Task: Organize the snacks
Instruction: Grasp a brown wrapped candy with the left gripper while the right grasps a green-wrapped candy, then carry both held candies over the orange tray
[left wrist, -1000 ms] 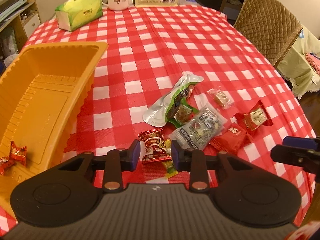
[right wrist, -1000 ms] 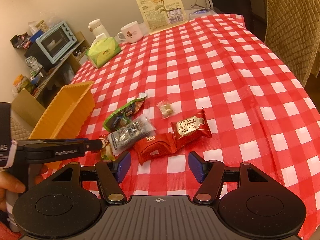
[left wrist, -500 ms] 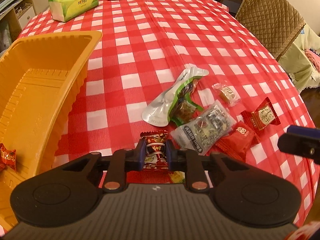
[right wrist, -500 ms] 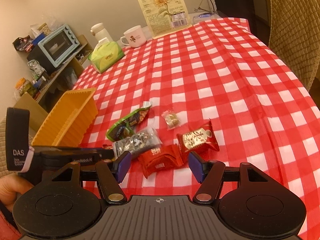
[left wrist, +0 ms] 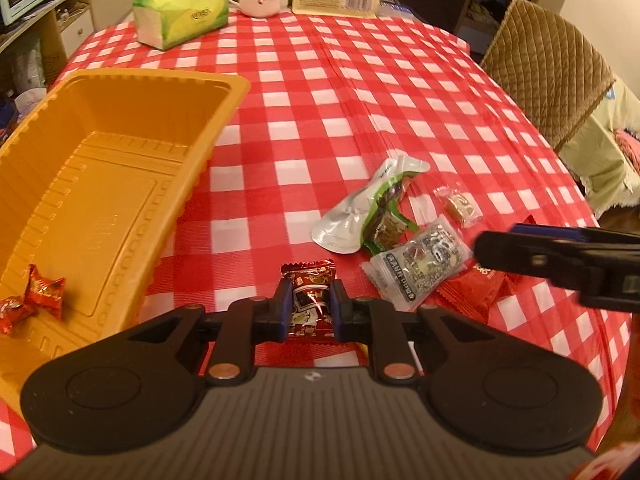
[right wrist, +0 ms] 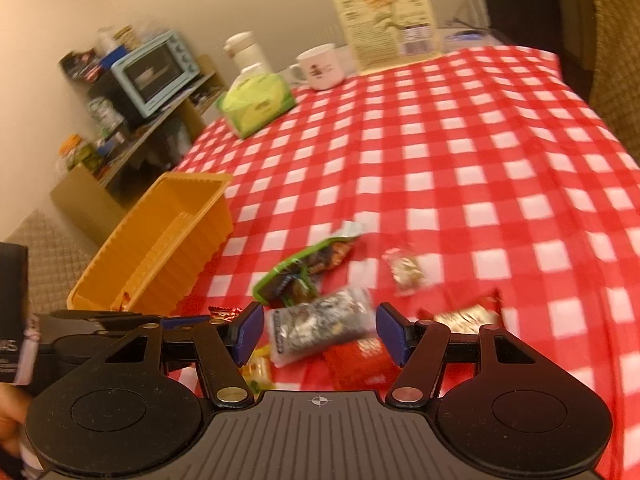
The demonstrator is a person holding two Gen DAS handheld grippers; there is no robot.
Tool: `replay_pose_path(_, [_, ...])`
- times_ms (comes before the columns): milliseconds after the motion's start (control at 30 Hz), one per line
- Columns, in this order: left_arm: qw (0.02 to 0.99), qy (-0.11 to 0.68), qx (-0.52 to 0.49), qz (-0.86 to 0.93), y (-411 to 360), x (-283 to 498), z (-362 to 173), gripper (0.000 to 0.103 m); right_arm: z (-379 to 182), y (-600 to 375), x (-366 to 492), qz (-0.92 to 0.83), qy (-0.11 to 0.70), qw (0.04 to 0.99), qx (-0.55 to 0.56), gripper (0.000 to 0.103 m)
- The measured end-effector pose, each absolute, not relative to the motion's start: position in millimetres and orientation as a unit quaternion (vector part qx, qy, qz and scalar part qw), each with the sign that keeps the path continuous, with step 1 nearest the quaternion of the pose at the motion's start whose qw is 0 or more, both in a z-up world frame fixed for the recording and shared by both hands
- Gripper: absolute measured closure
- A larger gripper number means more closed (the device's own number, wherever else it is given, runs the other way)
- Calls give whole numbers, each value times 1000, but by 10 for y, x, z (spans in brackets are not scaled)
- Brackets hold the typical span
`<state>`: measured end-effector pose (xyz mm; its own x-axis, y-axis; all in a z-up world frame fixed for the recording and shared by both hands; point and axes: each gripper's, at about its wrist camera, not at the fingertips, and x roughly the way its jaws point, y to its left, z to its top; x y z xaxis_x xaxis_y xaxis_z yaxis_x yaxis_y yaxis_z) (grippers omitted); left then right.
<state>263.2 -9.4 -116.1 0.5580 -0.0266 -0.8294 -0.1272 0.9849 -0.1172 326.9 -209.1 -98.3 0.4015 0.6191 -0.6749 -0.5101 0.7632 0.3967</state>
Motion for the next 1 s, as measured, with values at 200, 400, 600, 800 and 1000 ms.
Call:
replay_pose_path(200, [880, 464, -94, 37, -41, 2577, -1122, 86, -1142, -1796, 3435, 368, 428, 825, 8, 57])
replay_pose_path(400, [880, 462, -101, 38, -27, 2541, -1105, 86, -1281, -1623, 3569, 387, 430, 815, -29, 66])
replay_pose_path(600, [880, 462, -104, 40, -6, 2511, -1098, 86, -1370, -1485, 3649, 404, 438, 801, -55, 70])
replay_pose_path(800, [881, 460, -104, 44, 17, 2498, -1078, 86, -1396, -1454, 3636, 416, 435, 796, -66, 87])
replay_pose_path(1000, [884, 454, -103, 45, 5, 2484, -1038, 86, -1290, -1535, 3583, 411, 423, 806, -53, 89])
